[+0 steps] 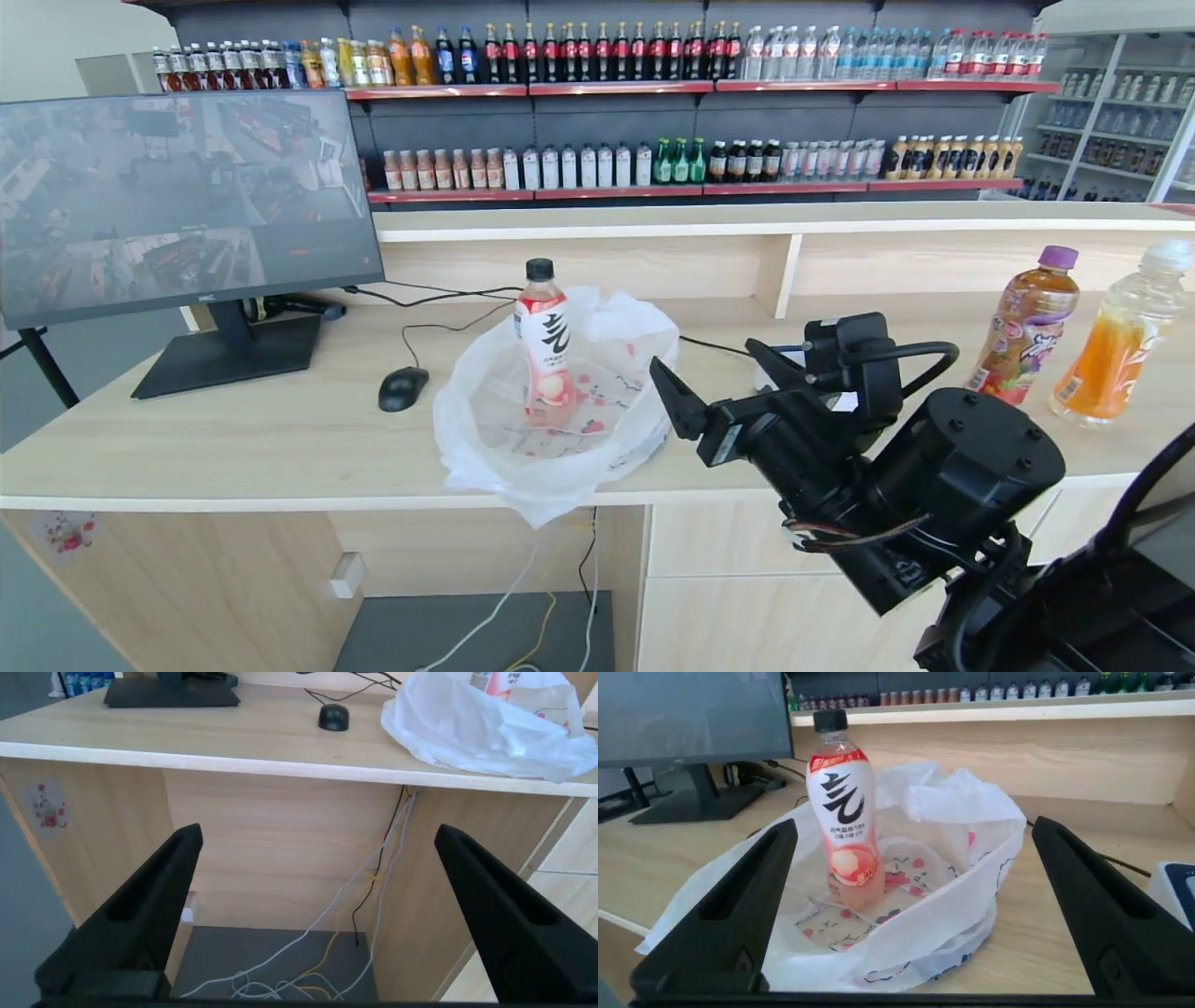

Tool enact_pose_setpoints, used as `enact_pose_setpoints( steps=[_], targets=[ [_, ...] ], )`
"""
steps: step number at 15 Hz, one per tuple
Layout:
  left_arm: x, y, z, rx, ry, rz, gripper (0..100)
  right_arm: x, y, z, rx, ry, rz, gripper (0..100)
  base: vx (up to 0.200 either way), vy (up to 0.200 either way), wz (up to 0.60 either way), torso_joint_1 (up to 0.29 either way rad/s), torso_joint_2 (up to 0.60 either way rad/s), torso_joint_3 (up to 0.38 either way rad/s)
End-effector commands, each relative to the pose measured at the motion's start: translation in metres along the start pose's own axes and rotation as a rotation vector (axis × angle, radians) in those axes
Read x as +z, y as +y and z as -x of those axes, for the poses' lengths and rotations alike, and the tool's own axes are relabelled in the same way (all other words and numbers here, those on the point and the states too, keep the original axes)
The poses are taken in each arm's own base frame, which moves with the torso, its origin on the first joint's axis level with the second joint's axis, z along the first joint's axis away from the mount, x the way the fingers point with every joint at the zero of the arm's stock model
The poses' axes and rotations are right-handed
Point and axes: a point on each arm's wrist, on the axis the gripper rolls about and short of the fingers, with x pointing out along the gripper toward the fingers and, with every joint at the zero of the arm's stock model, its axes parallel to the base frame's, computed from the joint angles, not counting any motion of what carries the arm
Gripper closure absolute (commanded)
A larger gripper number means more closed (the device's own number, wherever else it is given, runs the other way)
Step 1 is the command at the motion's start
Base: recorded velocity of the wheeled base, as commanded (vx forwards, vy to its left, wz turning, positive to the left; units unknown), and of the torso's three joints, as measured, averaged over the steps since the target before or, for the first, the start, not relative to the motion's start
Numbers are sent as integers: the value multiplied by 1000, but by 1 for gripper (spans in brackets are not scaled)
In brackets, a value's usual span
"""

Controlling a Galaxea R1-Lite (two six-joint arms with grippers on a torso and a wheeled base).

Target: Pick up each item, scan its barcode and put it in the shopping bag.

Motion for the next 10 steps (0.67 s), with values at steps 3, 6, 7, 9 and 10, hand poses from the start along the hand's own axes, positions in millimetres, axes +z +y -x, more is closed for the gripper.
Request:
enact_pose_setpoints(
  steps=[3,6,7,9,10],
  targets=[
    [0,0,0,2,0,1,0,-10,-18,10,-44,63,22,0,0,-200,0,4,4,2],
    [0,0,0,2,0,0,0,-9,-32,8,-91,58,29,0,0,-200,0,1,4,2],
    [0,0,0,2,0,1,0,-8,-32,9,-91,59,28,0,0,-200,0,7,2,-2],
    [0,0,0,2,0,1,0,-10,-33,10,-93,67,24,0,0,-200,0,-2,0,0],
    [0,0,0,2,0,1,0,-12,-33,10,-95,72,26,0,0,-200,0,-2,2,2]
  ],
)
